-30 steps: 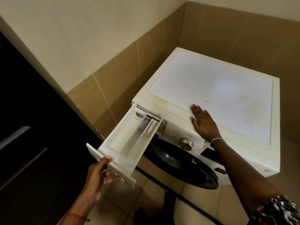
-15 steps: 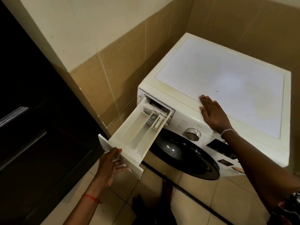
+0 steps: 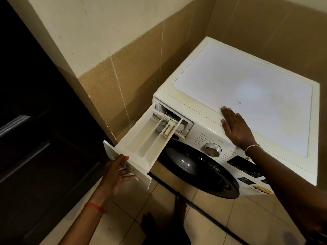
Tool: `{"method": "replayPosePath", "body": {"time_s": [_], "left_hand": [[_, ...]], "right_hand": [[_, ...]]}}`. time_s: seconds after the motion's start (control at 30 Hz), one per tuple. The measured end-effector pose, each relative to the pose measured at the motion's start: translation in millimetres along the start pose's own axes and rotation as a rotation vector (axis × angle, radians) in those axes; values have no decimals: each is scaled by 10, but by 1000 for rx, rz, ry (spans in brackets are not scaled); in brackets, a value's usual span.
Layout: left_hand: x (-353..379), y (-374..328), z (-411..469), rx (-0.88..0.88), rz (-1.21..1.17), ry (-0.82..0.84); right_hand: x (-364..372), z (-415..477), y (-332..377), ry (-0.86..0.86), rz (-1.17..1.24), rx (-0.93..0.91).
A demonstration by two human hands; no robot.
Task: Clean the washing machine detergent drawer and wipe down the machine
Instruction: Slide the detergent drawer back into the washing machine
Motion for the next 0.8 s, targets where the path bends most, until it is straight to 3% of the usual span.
{"method": "replayPosePath", "body": {"time_s": [0.8], "left_hand": [[18,56,117,-24,47,16]], "right_hand": [[-19,-9,-2,5,25,18]]}}
Point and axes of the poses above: each hand's wrist, its own z-axis towards the middle knuckle, its own x-axis out of the palm, y = z × x, the point moved 8 cm from there along z, towards the middle knuckle, and after that the axes turned 7 degrees about z, right-handed, at the moved point
